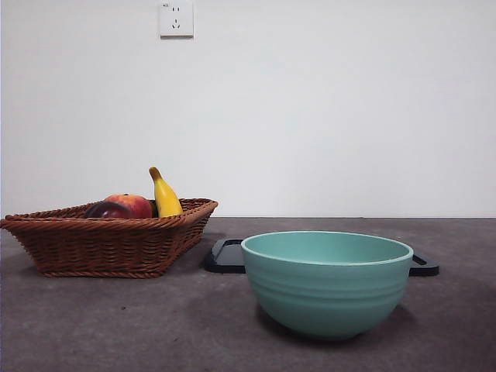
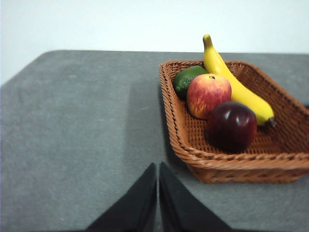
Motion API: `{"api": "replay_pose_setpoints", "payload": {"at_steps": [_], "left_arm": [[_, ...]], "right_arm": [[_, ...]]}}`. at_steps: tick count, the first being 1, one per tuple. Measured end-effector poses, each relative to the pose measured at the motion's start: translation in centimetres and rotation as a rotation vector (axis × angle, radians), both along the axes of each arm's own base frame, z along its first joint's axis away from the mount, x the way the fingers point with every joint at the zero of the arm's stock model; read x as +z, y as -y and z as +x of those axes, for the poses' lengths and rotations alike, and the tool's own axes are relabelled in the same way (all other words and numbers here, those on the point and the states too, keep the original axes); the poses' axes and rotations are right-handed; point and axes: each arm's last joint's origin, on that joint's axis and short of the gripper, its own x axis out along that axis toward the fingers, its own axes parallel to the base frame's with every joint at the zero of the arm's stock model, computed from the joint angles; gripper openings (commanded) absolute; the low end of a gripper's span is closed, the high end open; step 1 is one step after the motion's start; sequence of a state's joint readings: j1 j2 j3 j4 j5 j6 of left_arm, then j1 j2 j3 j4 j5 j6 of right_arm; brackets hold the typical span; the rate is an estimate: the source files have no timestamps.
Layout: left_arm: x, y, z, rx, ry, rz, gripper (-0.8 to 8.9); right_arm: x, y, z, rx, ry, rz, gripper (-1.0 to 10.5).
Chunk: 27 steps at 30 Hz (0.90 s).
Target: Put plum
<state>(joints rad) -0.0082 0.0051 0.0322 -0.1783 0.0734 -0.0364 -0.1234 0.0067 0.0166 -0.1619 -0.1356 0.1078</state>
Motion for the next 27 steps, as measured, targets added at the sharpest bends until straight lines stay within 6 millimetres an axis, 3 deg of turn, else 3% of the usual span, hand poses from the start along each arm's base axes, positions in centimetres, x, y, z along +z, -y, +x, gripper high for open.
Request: {"api": "replay_pose_setpoints", "payload": {"at_steps": [14,17,27], "left_arm": [[0.1,0.0,-0.1,0.044,-0.028,-0.284,0.08],[0.8,0.0,-0.2,0.046,-0.03,-0.317,0.09],[5.7,0.2,-1.4,-0.014,-0.023,-0.35,0.09]], "right_arm": [[0.3,-0.1,-0.1,0.008,-0.002,0.146,0.1],[1.8,-0.1,-0.3,0.009,0.04,0.157,0.1],[7.7,-0.5,-2.4,0.054,0.108,0.159,0.1]]}}
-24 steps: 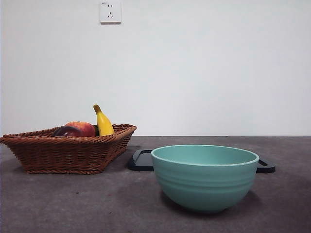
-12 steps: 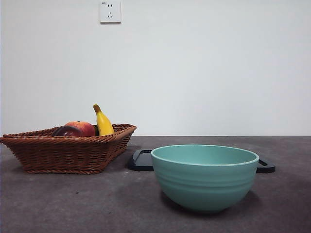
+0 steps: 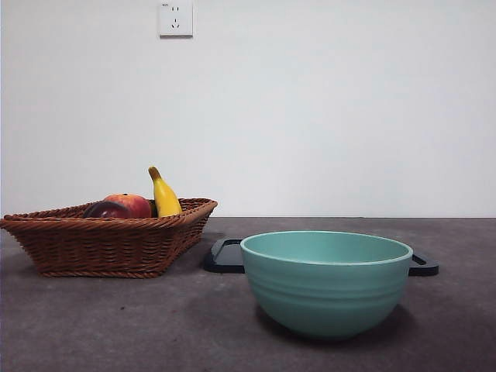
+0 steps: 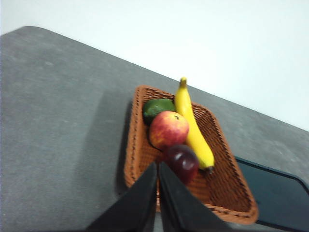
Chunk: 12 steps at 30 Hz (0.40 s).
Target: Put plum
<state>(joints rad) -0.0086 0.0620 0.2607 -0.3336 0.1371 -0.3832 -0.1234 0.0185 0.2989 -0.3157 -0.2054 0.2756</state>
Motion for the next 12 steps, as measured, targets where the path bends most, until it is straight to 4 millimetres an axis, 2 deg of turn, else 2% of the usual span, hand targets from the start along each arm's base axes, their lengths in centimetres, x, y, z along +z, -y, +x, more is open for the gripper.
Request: {"api": "replay_pose_setpoints", "payload": {"at_steps": [6,12], "left_arm": [[3.2,0.3,-0.1,-0.115,-0.051,0.017,0.09],[5.7,0.7,0.9,-0.284,-0.163,0.076,0.09]], "right_arm": [[3.1,-0.4,-0.9,0.103,-0.09,-0.007,0.1],[5.6,-0.7,-0.3,0.243,-0.209,-0.024,0.1]]}}
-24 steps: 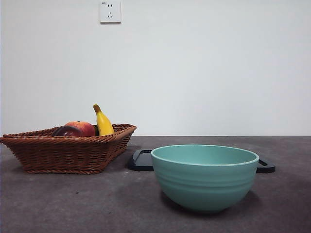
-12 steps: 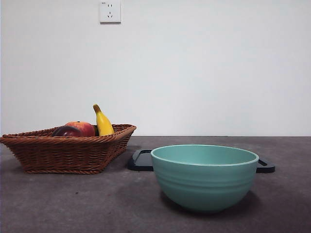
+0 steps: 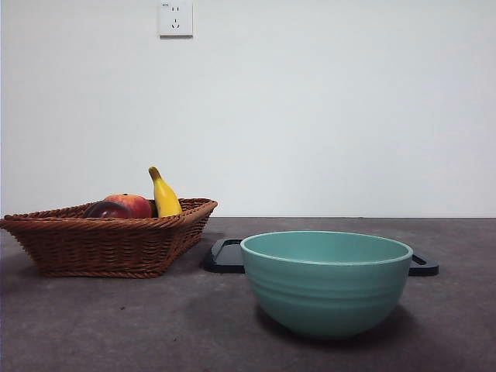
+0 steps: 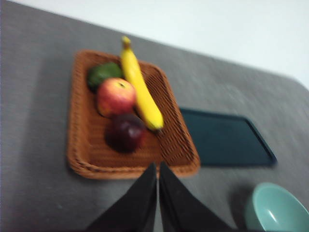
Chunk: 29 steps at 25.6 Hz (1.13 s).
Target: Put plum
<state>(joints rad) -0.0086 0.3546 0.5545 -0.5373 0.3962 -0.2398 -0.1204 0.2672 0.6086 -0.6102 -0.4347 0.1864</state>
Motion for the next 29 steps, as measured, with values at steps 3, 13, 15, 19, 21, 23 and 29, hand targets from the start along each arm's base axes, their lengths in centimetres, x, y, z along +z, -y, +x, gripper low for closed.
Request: {"api": "replay_pose_setpoints", "payload": {"at_steps": [3,13,15,19,21,23,29], "left_arm": [[1.1,0.1,0.7,-0.063,-0.035,0.022,0.09],[3.1,0.9,2.7,-0.275,-0.219,0.066,0.09],[3.4,1.2,3.0,-0.328,-0.261,0.082,0.09],[4.0,1.7,3.1,-0.409,-0.3,0.119,0.08],[3.9,1.9,3.1,-0.425,-0.299,0.129,0.09],[3.9,1.9,3.1,-0.428,-0.295,0.134,0.09],[3.9,1.9,3.1,-0.429,-0.293,0.136,3.83]], "right_arm": [[1.2,-0.1,0.7,0.074,-0.06,0.001,0.1],[4.1,-1.2,3.2,0.291,-0.288,-0.019,0.1],[4.3,-1.6,3.8,0.341,-0.36,-0.039,0.1],[3.8,-2.6,4.9,0.46,-0.487,-0.09,0.1],[3.6,-3.1,5.0,0.502,-0.504,-0.108,0.1],[3.6,-3.3,5.0,0.522,-0.503,-0.116,0.1],[3.6,-3.3,5.0,0.524,-0.498,-0.119,3.6]]}}
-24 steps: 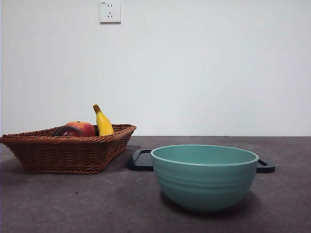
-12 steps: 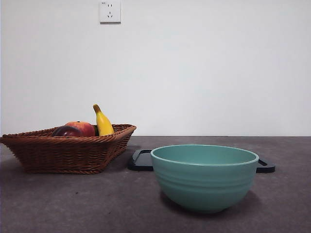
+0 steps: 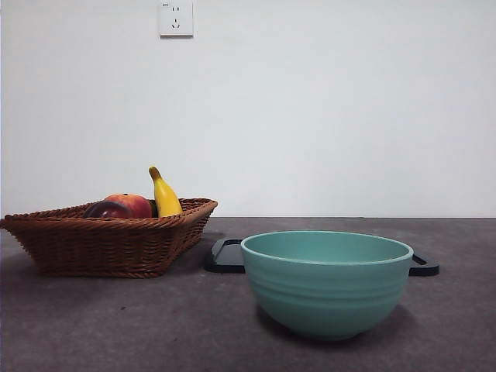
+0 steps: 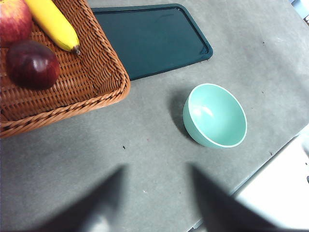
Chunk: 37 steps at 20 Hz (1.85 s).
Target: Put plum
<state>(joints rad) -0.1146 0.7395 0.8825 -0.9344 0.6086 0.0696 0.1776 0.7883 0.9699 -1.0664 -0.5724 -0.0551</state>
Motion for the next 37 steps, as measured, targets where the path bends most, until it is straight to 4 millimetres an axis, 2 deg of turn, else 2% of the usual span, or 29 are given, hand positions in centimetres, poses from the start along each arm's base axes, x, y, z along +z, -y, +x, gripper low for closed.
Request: {"api": "replay_pose_setpoints", "payload": {"at_steps": [1,2,8,13,17,21,24,26,32,37], "left_arm": [[0.0,0.0,0.0,0.0,0.0,0.0,4.25],[0.0,0.0,0.0,0.0,0.0,0.0,4.42],[0.0,0.0,0.1,0.008,0.006,0.003,4.42],[0.7,0.1,1.3,0.057,0.048,0.018,4.4],[2.3,0.4,3.5,0.121,0.061,0.093,4.38],[3.5,1.5,6.8,0.129,0.041,0.15,4.37],[3.6,2.7,9.6,0.144,0.022,0.209,4.36],[2.8,3.3,11.6,0.15,-0.002,0.239,4.36],[-1.7,4.8,16.6,0.174,-0.085,0.333,4.37],[-5.1,5.5,19.1,0.168,-0.15,0.368,4.37]], "right_arm": [[0.0,0.0,0.0,0.0,0.0,0.0,4.1],[0.0,0.0,0.0,-0.003,-0.003,0.002,4.1],[0.0,0.0,0.0,-0.005,-0.005,0.003,4.1],[0.0,0.0,0.0,-0.006,-0.007,0.005,4.1],[0.0,0.0,0.0,-0.007,-0.006,0.005,4.1],[0.0,0.0,0.0,-0.007,-0.006,0.005,4.1],[0.0,0.0,0.0,-0.007,-0.006,0.005,4.1],[0.0,0.0,0.0,-0.007,-0.006,0.005,4.1],[0.0,0.0,0.0,-0.007,-0.005,0.005,4.1],[0.0,0.0,0.0,-0.007,-0.005,0.005,4.1]]}}
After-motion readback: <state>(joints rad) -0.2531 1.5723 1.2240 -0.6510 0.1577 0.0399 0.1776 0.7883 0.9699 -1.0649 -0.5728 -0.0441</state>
